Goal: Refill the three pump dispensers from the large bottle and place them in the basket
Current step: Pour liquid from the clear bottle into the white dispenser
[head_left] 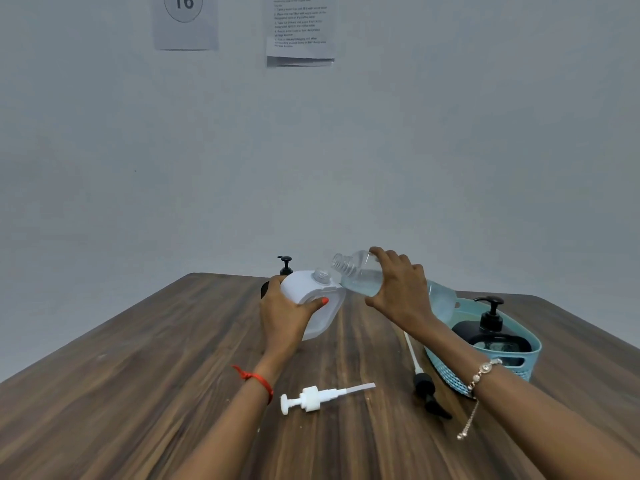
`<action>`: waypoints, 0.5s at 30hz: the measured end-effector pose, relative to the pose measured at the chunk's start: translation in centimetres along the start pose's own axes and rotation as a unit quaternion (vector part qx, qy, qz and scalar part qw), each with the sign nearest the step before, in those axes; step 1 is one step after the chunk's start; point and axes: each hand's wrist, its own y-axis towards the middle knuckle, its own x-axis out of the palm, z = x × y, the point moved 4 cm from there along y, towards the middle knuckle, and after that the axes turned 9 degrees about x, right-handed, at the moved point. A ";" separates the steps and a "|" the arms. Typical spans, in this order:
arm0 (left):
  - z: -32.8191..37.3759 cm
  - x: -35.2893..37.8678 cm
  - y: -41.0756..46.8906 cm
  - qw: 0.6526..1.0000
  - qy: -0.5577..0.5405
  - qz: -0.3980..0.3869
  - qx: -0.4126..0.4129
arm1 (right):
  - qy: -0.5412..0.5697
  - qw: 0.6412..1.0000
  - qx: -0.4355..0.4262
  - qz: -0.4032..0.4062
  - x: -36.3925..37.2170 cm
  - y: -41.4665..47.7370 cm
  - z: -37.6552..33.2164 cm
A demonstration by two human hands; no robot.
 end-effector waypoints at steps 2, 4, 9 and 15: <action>0.1 0.0 -0.1 1.000 0.000 0.001 0.000 | -0.012 1.000 -0.008 0.001 0.0 0.1 0.0; 0.1 0.0 -0.1 1.000 0.000 0.002 0.002 | -0.018 1.000 -0.013 0.001 0.0 0.1 -0.1; 0.3 -0.1 -0.3 1.000 0.002 0.007 0.001 | -0.037 0.999 -0.025 0.012 -0.1 0.1 -0.2; 0.5 -0.2 -0.5 1.000 0.002 0.006 -0.001 | -0.061 0.997 -0.048 0.031 -0.1 0.1 -0.4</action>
